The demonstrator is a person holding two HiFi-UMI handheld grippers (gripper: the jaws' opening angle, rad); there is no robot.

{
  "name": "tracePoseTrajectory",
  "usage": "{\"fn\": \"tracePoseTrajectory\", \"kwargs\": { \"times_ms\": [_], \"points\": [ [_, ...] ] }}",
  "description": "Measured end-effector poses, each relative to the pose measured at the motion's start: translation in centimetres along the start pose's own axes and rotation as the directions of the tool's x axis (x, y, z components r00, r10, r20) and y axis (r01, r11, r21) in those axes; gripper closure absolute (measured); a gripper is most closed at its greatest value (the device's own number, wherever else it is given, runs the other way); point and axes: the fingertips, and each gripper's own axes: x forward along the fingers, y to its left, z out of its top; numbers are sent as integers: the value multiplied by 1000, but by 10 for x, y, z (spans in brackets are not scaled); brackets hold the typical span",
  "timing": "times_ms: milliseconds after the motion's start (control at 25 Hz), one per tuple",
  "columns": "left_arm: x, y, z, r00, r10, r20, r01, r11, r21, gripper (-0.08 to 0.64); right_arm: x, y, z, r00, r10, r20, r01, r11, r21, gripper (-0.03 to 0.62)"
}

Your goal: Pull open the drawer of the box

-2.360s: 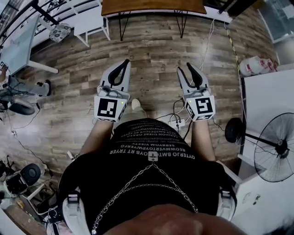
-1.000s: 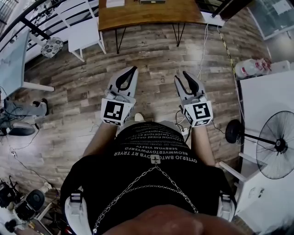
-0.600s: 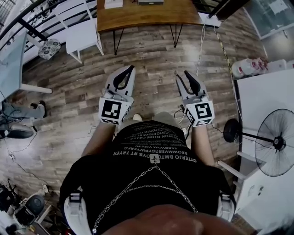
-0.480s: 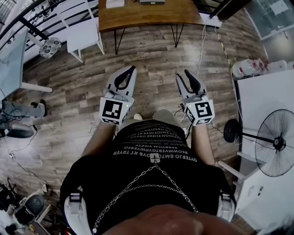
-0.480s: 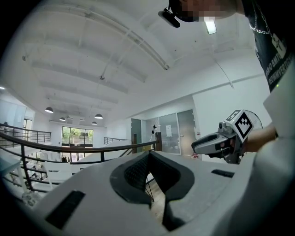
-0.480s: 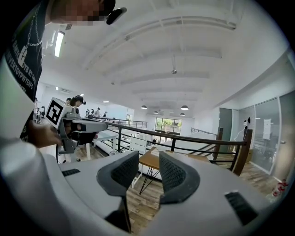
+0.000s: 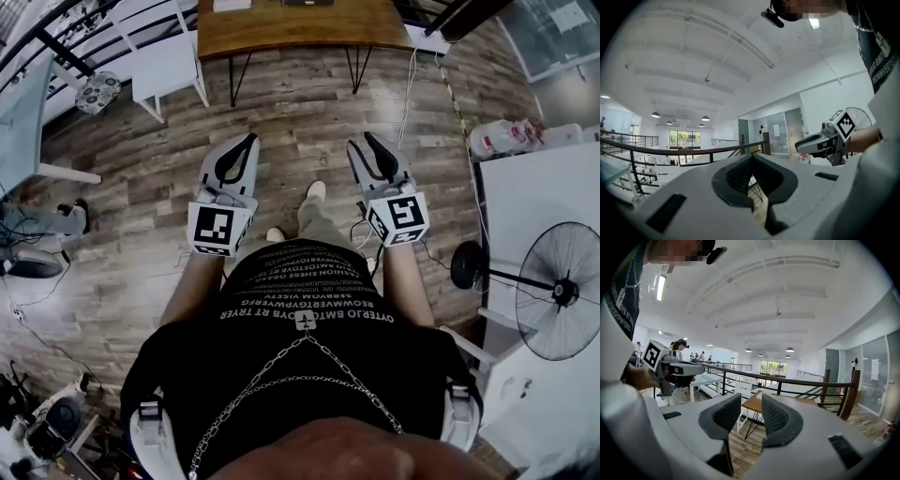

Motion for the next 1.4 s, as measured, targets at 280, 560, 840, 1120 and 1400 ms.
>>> {"fn": "tracePoseTrajectory", "kwargs": {
  "times_ms": [280,560,840,1120,1400],
  "points": [
    [8,3,-2,1000,-3,-22,3,1000,8,555,12,-5,-1,1000,14,4,-14,1000,20,466],
    [27,6,-6,999,-6,-46,5,1000,-3,555,30,-21,-4,999,30,17,-31,999,35,466],
    [53,15,-7,998,-11,-61,11,1000,-13,555,53,-36,-4,999,52,0,-52,998,35,466],
    [72,22,-20,996,-4,-94,2,1000,-21,555,74,-51,-10,998,67,-15,-67,997,34,466],
    [96,28,-25,993,-2,-115,-2,999,-38,554,91,-68,-13,996,79,-29,-78,996,42,466]
  ]
}}
